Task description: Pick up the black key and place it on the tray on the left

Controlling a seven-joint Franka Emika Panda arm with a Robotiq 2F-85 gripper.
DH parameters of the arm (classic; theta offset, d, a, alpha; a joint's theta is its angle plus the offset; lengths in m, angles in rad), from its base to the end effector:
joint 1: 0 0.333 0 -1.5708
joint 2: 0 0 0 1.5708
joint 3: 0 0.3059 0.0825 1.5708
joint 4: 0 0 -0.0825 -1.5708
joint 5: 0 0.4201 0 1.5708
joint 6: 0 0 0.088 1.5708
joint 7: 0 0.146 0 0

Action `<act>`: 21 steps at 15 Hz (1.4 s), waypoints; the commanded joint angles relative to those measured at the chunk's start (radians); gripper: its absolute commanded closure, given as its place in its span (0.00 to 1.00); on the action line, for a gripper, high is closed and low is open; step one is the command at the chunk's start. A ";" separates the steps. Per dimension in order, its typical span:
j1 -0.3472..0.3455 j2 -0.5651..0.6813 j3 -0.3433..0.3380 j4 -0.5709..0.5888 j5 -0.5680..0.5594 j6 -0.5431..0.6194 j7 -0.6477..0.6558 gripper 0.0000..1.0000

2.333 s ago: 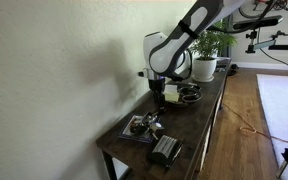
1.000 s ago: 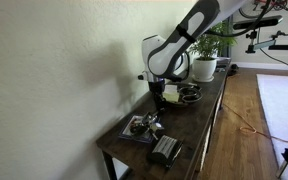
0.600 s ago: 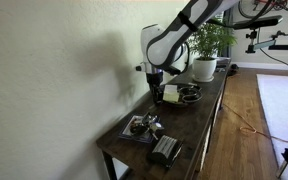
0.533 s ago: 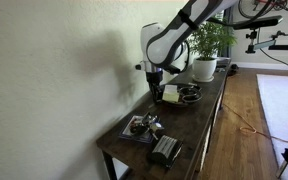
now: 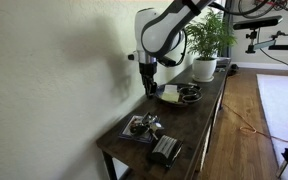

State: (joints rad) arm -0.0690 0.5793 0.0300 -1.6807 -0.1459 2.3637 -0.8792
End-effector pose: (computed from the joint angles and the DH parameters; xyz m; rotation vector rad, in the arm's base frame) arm 0.7153 -0.0351 0.2046 2.6904 1.3550 0.0798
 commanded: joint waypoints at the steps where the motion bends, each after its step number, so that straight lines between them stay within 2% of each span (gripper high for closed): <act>1: 0.024 -0.042 0.017 -0.043 -0.025 -0.004 0.029 0.85; 8: 0.048 -0.012 0.061 -0.024 -0.013 -0.013 -0.001 0.85; 21: 0.047 0.059 0.111 -0.007 -0.003 -0.008 -0.050 0.85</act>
State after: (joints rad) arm -0.0206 0.6412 0.1332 -1.6835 -0.1450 2.3609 -0.9062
